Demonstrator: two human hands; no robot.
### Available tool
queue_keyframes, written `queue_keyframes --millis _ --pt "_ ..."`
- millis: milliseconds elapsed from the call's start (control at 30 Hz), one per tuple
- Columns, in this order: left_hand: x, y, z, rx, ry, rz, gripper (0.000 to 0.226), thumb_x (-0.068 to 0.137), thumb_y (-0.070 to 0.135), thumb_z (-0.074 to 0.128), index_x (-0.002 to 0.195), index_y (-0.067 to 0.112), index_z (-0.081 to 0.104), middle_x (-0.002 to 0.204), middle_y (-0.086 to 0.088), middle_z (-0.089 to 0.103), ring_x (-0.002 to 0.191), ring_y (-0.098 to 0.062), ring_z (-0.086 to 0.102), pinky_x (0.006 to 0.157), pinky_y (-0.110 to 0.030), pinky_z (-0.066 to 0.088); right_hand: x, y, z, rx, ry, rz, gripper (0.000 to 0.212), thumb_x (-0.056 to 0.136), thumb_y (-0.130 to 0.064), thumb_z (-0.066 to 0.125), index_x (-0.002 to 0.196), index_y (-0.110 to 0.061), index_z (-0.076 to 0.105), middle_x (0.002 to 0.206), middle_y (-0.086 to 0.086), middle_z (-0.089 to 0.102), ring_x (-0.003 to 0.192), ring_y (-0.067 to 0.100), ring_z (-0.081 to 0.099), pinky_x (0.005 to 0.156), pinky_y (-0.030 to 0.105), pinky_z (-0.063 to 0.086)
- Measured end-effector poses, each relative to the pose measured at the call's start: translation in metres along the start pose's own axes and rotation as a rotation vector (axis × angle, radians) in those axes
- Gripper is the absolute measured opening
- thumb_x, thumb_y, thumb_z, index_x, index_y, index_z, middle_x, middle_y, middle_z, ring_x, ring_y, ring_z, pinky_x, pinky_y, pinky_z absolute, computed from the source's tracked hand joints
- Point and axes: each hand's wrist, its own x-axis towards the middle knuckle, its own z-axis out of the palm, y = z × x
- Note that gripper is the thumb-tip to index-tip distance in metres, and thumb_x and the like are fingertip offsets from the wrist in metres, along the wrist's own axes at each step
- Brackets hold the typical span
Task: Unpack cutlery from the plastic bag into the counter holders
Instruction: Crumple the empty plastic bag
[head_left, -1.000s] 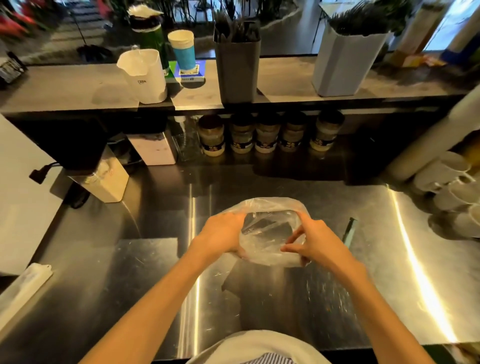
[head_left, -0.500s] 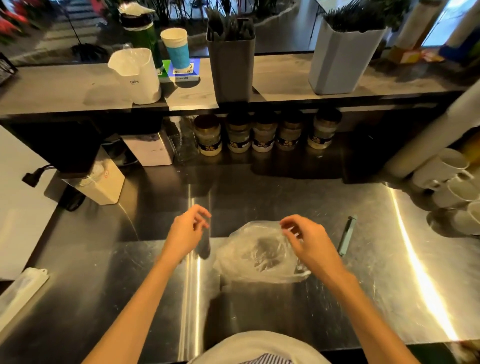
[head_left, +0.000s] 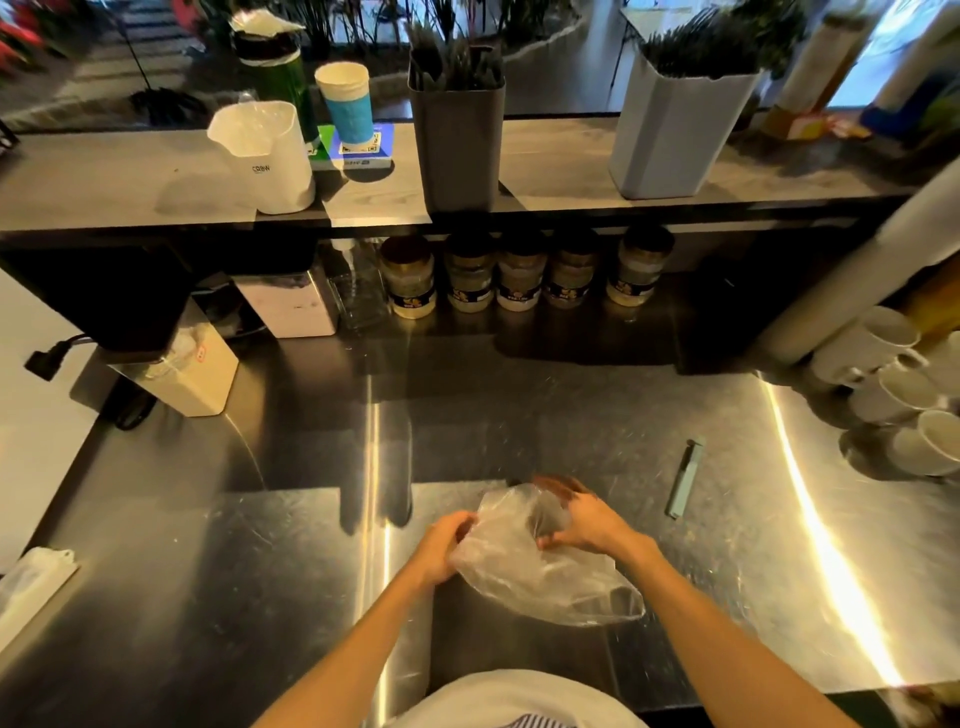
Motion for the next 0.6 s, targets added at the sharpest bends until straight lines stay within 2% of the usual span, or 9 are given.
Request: queue_keyframes --millis 33,100,167,233,267,333,433,500,600 --pt "-0.002 0.004 0.003 -0.072 -0.044 -0.004 0.017 0.09 -0.001 0.065 0.107 0.003 0.066 0.095 -0.006 0.067 0.086 -0.011 0.059 0.072 -0.017 0.049 0.0 -0.001 0.001 0.018 -0.002 0.016 0.094 0.076 -0.034 0.085 0.155 -0.029 0.033 0.159 0.003 0.033 0.149 0.023 0.026 0.119 0.03 0.027" --pt "-0.006 0.015 0.0 -0.24 -0.066 -0.066 0.012 0.093 0.003 0.06 0.104 0.004 0.064 0.092 -0.005 0.065 0.084 -0.011 0.057 0.073 -0.024 0.049 0.001 -0.001 0.004 0.073 0.004 0.096 0.075 0.078 -0.022 0.081 0.146 -0.017 0.048 0.142 0.008 0.054 0.134 0.026 0.049 0.107 0.028 0.042" --pt "-0.008 0.024 -0.004 -0.381 -0.057 -0.132 0.011 0.101 0.003 0.046 0.105 0.009 0.055 0.087 -0.006 0.056 0.075 -0.011 0.051 0.06 -0.017 0.044 0.0 -0.001 0.004 0.088 0.035 0.153 0.052 0.082 -0.017 0.075 0.131 -0.01 0.061 0.121 0.012 0.067 0.113 0.028 0.065 0.088 0.025 0.051" --pt "-0.008 0.028 -0.009 -0.466 -0.072 -0.193 0.013 0.103 0.003 0.041 0.109 0.012 0.048 0.088 -0.009 0.055 0.07 -0.013 0.05 0.052 -0.016 0.042 0.0 0.001 0.002 0.067 0.059 0.159 0.035 0.084 -0.017 0.068 0.119 -0.01 0.07 0.11 0.012 0.073 0.102 0.03 0.069 0.081 0.029 0.052" --pt "-0.006 0.026 -0.011 -0.506 -0.084 -0.213 0.018 0.101 0.0 0.046 0.114 0.012 0.047 0.092 -0.011 0.059 0.073 -0.016 0.055 0.053 -0.02 0.046 0.001 0.004 0.0 0.072 0.07 0.17 0.031 0.085 -0.017 0.066 0.115 -0.011 0.073 0.106 0.011 0.074 0.099 0.03 0.07 0.079 0.033 0.053" --pt "-0.003 0.024 -0.017 -0.539 -0.116 -0.225 0.036 0.093 -0.006 0.057 0.124 0.013 0.052 0.103 -0.014 0.068 0.086 -0.023 0.066 0.068 -0.035 0.056 0.001 0.006 -0.005 0.082 0.109 0.167 0.027 0.086 -0.021 0.068 0.111 -0.011 0.073 0.102 0.01 0.075 0.096 0.028 0.07 0.076 0.032 0.051" --pt "0.002 0.026 -0.023 -0.597 -0.142 -0.229 0.043 0.09 -0.003 0.066 0.13 0.012 0.059 0.117 -0.014 0.072 0.108 -0.027 0.069 0.094 -0.044 0.055 -0.002 0.003 -0.018 0.118 0.176 0.183 0.024 0.087 -0.022 0.071 0.105 -0.005 0.072 0.099 0.009 0.074 0.093 0.025 0.069 0.075 0.03 0.051" --pt "0.004 0.029 -0.024 -0.65 -0.156 -0.224 0.033 0.093 0.005 0.066 0.126 0.012 0.065 0.114 -0.009 0.074 0.108 -0.026 0.069 0.099 -0.047 0.052 -0.004 0.0 -0.024 0.156 0.19 0.19 0.023 0.087 -0.018 0.072 0.104 -0.002 0.073 0.094 0.011 0.075 0.087 0.023 0.07 0.07 0.031 0.051" --pt "0.003 0.036 -0.029 -0.713 -0.13 -0.204 0.019 0.097 0.013 0.064 0.113 0.016 0.072 0.1 0.0 0.077 0.099 -0.017 0.071 0.092 -0.039 0.056 -0.007 -0.002 -0.03 0.2 0.182 0.184 0.025 0.086 -0.027 0.076 0.093 -0.004 0.074 0.082 0.011 0.075 0.08 0.023 0.071 0.072 0.037 0.054"
